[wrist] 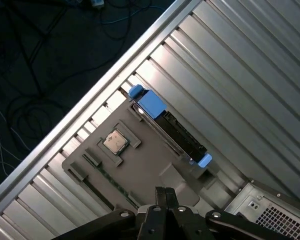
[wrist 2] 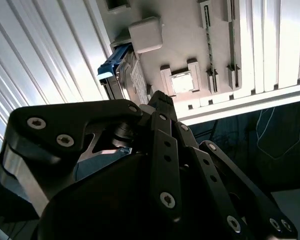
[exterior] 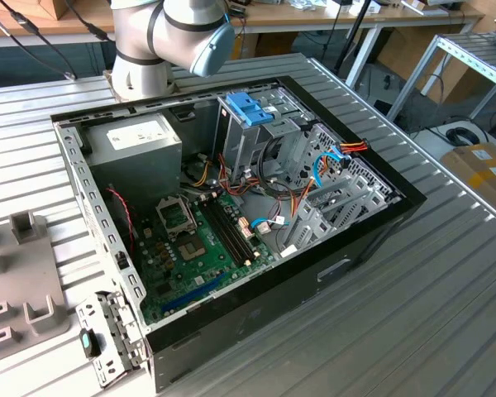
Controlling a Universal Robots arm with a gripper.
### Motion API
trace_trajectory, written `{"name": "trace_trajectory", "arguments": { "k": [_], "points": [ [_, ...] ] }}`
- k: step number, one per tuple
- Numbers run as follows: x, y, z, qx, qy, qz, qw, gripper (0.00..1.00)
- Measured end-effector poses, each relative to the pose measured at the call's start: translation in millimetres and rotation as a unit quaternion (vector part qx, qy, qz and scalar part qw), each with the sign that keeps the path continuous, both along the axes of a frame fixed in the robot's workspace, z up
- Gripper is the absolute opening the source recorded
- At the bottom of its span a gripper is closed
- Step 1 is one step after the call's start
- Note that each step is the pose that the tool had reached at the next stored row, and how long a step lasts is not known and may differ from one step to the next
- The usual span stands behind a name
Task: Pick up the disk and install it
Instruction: 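Pick up the disk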
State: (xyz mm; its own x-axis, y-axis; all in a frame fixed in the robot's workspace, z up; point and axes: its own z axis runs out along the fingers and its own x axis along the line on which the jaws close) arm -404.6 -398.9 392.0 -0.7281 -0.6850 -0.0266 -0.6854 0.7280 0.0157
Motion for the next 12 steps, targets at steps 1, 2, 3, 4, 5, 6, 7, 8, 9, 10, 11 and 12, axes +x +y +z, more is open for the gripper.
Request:
{"name": "trace_trajectory", "arguments": {
  "k": [1, 2, 3, 4, 5, 6, 7, 8, 9, 10, 11, 12],
  "points": [
    [0.0, 0.0, 0.0, 0.0, 0.0, 0.002, 1.0, 0.11],
    [0.0, 0.0, 0.0, 0.0, 0.0, 0.006, 1.0, 0.11],
    [0.0, 0.0, 0.0, 0.0, 0.0, 0.008, 1.0, 0.11],
    [0.0, 0.0, 0.0, 0.0, 0.0, 0.01, 0.9999, 0.11],
    [0.0, 0.0, 0.0, 0.0, 0.0, 0.016, 0.9999, 0.11],
    [0.0, 0.0, 0.0, 0.0, 0.0, 0.021, 0.9998, 0.11],
    [0.0, 0.0, 0.0, 0.0, 0.0, 0.024, 0.9997, 0.11],
    [0.0, 0.0, 0.0, 0.0, 0.0, 0.027, 0.9996, 0.11],
    [0.0, 0.0, 0.0, 0.0, 0.0, 0.029, 0.9996, 0.11],
    [0.0, 0.0, 0.0, 0.0, 0.0, 0.033, 0.9995, 0.11],
    [0.0, 0.0, 0.0, 0.0, 0.0, 0.035, 0.9994, 0.11],
    [0.0, 0.0, 0.0, 0.0, 0.0, 0.037, 0.9993, 0.11]
  ]
}}
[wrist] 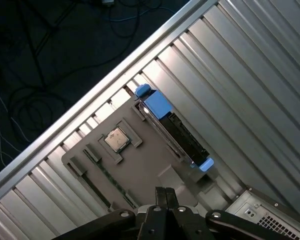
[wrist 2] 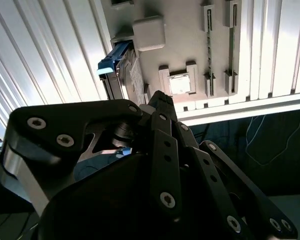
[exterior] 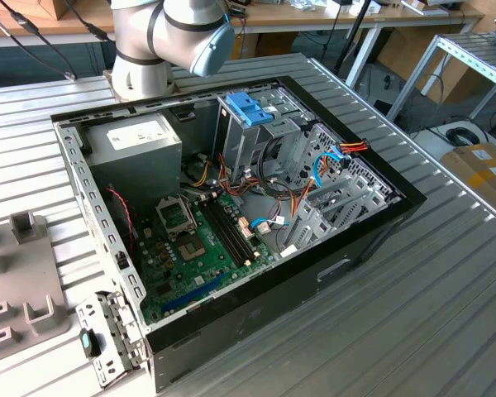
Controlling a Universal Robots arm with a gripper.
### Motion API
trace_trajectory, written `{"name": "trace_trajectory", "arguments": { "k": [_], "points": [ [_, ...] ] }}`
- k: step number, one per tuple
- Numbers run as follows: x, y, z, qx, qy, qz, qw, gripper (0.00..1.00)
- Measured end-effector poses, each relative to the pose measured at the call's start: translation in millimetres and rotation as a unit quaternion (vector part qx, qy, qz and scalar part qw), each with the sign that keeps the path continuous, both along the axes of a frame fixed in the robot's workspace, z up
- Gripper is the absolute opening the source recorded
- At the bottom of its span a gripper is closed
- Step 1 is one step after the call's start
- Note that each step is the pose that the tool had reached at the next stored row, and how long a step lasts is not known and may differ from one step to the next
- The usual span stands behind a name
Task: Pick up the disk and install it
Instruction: 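Pick up the disk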
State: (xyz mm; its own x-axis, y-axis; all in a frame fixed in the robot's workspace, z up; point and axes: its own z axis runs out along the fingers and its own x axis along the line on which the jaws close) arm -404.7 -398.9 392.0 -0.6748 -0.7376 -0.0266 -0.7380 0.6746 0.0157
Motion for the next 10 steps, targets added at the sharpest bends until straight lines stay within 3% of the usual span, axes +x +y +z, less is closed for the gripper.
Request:
{"name": "trace_trajectory", "arguments": {
  "k": [10],
  "points": [
    [0.0, 0.0, 0.0, 0.0, 0.0, 0.032, 0.9995, 0.11]
  ]
}}
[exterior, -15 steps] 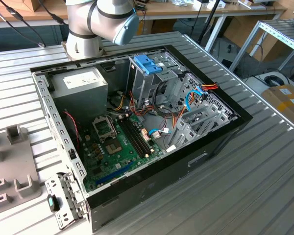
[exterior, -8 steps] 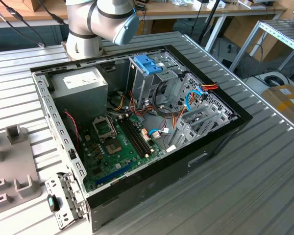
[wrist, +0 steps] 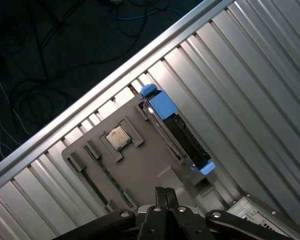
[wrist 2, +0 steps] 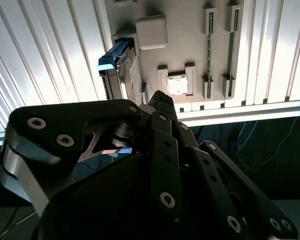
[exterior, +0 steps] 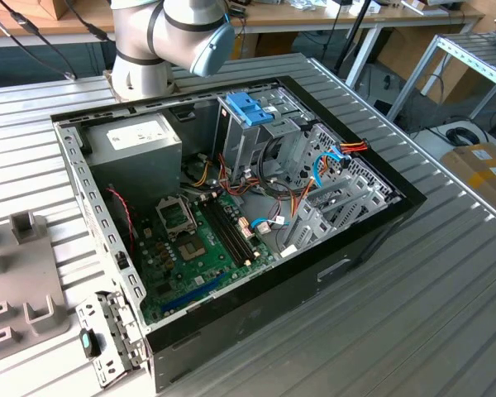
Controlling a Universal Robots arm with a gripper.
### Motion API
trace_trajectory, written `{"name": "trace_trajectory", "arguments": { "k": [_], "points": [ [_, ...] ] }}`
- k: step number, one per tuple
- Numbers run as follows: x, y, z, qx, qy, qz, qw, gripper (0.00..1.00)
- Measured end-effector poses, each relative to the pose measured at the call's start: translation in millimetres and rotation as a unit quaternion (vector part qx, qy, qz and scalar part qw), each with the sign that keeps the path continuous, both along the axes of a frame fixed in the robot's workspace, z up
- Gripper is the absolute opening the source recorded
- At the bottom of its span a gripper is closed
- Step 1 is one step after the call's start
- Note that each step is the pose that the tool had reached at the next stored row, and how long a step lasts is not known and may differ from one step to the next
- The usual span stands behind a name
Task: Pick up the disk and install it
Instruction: 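Pick up the disk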
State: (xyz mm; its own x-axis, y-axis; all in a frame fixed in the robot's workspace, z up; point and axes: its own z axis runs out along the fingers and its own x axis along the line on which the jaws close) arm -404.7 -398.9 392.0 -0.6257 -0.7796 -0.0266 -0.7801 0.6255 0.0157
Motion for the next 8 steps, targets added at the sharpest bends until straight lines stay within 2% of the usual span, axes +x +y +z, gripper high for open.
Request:
{"name": "trace_trajectory", "arguments": {
  "k": [8],
  "points": [
    [0.0, 0.0, 0.0, 0.0003, 0.0, 0.016, 0.9999, 0.11]
  ]
}}
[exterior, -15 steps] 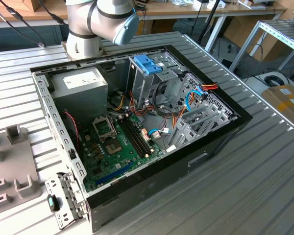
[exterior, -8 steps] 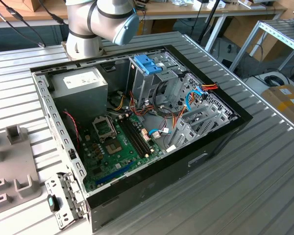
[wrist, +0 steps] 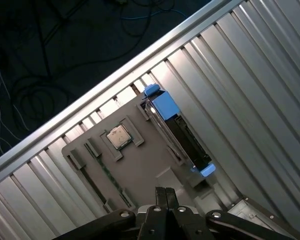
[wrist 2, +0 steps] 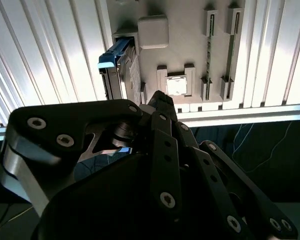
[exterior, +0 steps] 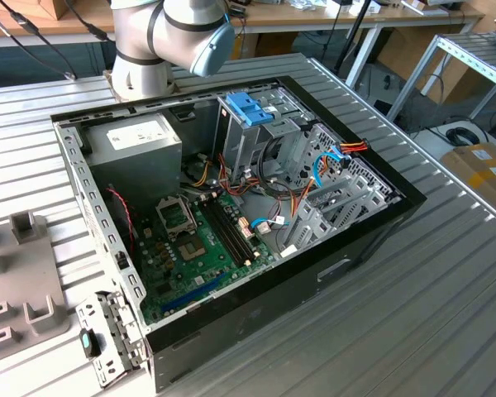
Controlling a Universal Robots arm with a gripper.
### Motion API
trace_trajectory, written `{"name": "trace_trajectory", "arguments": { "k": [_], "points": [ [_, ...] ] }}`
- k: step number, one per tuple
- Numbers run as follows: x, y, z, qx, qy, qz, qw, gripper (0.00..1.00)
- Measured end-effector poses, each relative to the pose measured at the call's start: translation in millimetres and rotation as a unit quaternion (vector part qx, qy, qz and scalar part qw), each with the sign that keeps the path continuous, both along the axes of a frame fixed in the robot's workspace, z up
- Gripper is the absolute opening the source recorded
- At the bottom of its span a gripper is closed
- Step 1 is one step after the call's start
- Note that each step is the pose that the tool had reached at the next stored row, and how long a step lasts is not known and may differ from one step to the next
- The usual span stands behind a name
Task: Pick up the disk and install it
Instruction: 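Pick up the disk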
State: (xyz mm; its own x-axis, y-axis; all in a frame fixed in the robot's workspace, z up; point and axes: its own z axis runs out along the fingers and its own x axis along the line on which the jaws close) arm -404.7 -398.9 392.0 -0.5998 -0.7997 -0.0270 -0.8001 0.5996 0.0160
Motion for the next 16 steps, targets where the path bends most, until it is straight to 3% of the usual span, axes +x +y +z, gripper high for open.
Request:
{"name": "trace_trajectory", "arguments": {
  "k": [16],
  "points": [
    [0.0, 0.0, 0.0, 0.0, 0.0, 0.024, 0.9997, 0.11]
  ]
}}
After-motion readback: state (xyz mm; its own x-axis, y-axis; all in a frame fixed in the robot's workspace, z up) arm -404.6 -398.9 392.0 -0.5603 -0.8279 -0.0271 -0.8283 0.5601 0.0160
